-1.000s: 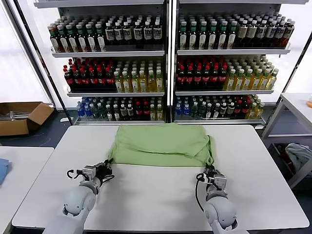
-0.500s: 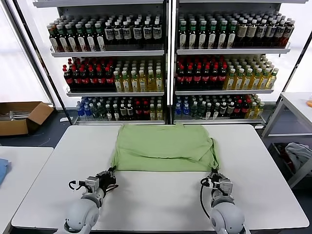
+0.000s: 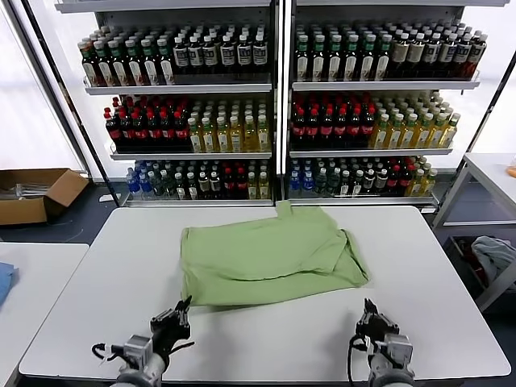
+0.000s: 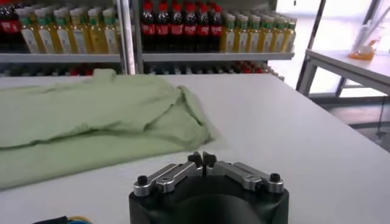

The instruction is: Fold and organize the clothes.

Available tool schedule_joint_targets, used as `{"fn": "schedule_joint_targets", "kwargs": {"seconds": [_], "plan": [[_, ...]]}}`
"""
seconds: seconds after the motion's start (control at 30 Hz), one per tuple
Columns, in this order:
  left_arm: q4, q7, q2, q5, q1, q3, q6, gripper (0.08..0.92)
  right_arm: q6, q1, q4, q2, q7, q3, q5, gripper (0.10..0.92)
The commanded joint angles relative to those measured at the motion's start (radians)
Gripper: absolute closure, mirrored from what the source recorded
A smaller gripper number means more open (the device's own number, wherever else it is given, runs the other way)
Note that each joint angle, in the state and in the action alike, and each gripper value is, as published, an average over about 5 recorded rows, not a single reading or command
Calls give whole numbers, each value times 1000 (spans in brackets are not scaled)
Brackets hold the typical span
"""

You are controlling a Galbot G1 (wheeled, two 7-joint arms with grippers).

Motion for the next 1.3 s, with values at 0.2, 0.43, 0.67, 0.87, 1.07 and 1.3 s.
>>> {"fn": "schedule_joint_targets", "kwargs": {"seconds": [0.2,0.43,0.67,0.87,1.07,1.3], "plan": [[-26,15,-14,20,61,-22,-2,916,22,138,-121,14,-96,31,-14,810],[45,26,15,-10,0,-40,-5,916,-3,355,-287,32,-100,-3,-17,611],[66,27,10,-17,-24,-35,-1,916,-12,432,-388,34,-95,-22,-14,412],[75,26,9,-22,-38,-28,5,916,-3,462,-460,52,-94,-38,-15,264],[80,24,14,-28,-40,-30,10,916,11,455,-478,57,-99,-45,-16,385],[80,23,15,-29,-43,-31,15,916,41,440,-475,54,-126,-40,-35,593]]}}
